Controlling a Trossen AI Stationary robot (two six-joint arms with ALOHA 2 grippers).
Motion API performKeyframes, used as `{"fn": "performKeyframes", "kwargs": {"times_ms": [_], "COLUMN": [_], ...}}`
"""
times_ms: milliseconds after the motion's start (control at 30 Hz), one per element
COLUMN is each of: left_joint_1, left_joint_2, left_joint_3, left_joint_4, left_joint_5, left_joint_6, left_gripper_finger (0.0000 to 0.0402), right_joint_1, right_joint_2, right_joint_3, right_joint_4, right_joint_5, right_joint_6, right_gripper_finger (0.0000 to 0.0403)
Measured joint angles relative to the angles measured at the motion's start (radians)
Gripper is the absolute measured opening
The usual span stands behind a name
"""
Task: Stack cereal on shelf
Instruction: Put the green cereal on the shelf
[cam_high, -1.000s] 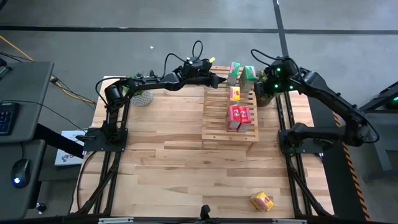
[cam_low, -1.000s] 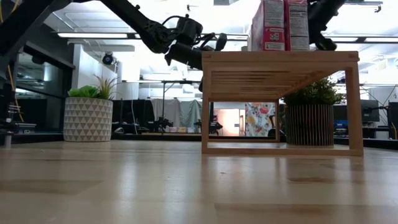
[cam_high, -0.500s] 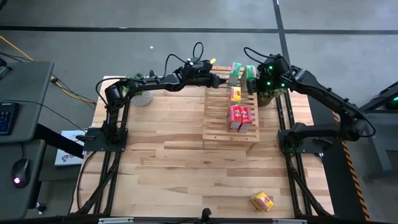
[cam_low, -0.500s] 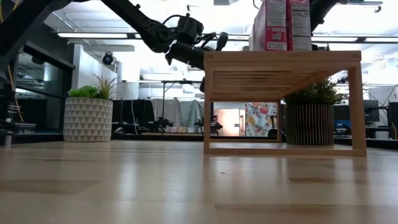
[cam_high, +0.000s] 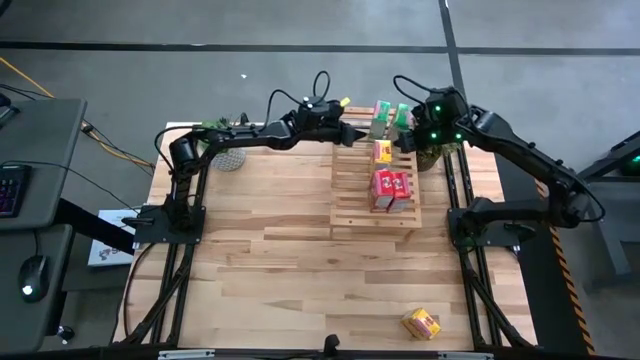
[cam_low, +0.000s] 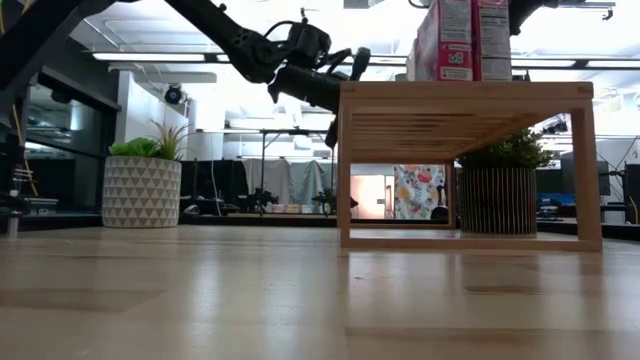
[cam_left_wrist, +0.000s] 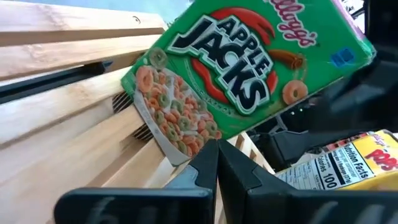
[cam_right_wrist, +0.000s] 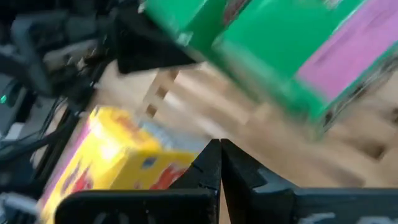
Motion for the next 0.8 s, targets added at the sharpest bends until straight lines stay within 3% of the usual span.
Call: {"fn": "performKeyframes", "kwargs": {"times_ms": [133, 300, 433, 800], "left_joint_1": [0.024, 0.052, 0.058, 0.050], "left_joint_2": [0.000, 0.000, 0.000, 0.000], "left_joint_3": [0.000, 0.000, 0.000, 0.000], "left_joint_4": [0.001, 0.001, 0.002, 0.048], "left_joint_5": [0.002, -0.002, -0.002, -0.002], "left_joint_6": [-0.003, -0.033, -0.034, -0.059], "left_gripper_finger": [0.0000, 0.0000, 0.0000, 0.0000], "right_joint_1": [-0.002, -0.023, -0.044, -0.075], "right_joint_2": [-0.039, -0.067, -0.060, 0.020], "right_joint_3": [0.000, 0.000, 0.000, 0.000], "right_joint_4": [-0.068, -0.103, -0.096, 0.028], "right_joint_5": [-0.028, 0.140, 0.201, 0.229], "right_joint_6": [-0.020, 0.003, 0.017, 0.015], "right_gripper_finger": [0.0000, 0.0000, 0.0000, 0.0000]}}
